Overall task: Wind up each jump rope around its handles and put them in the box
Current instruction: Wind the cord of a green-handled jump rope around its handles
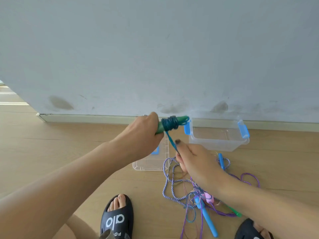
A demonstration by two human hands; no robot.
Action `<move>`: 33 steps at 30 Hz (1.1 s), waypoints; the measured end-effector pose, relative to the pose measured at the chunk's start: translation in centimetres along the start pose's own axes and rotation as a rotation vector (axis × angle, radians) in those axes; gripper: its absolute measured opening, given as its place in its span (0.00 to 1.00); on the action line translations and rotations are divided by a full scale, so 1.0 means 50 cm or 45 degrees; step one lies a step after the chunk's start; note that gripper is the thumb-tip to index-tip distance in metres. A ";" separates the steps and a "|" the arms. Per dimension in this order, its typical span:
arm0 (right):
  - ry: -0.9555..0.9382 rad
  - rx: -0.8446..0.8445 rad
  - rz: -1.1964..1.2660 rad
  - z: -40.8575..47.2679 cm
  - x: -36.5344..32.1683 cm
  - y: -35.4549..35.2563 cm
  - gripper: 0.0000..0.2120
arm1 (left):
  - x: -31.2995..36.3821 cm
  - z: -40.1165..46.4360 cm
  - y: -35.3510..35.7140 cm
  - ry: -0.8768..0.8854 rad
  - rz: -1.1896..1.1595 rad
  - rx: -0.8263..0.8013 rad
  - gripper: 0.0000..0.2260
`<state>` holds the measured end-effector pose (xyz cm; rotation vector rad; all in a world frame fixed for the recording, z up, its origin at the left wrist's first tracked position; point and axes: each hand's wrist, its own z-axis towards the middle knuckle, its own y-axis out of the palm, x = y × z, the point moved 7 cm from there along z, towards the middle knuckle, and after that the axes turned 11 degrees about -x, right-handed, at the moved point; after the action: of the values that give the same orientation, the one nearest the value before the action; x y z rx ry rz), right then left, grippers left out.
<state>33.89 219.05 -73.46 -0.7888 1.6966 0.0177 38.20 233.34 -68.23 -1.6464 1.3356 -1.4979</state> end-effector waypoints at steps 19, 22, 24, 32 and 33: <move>-0.310 -0.236 -0.490 0.048 -0.091 -0.124 0.23 | 0.087 -0.026 0.095 0.534 0.653 -0.002 0.15; -0.283 -0.311 -0.227 0.053 -0.081 -0.125 0.23 | 0.103 -0.048 0.074 0.615 0.346 0.007 0.13; -0.248 -0.308 -0.158 0.059 -0.069 -0.122 0.22 | 0.111 -0.060 0.058 0.665 0.206 0.033 0.10; 0.050 -0.287 0.114 0.054 -0.002 -0.053 0.21 | 0.091 -0.069 0.011 0.559 -0.125 0.112 0.06; 0.095 -0.250 0.108 0.050 0.009 -0.046 0.20 | 0.080 -0.062 0.007 0.491 -0.155 0.135 0.06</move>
<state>37.15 218.10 -73.69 -0.8711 1.8174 0.2181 34.71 230.27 -66.13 -1.4424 1.3378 -2.0001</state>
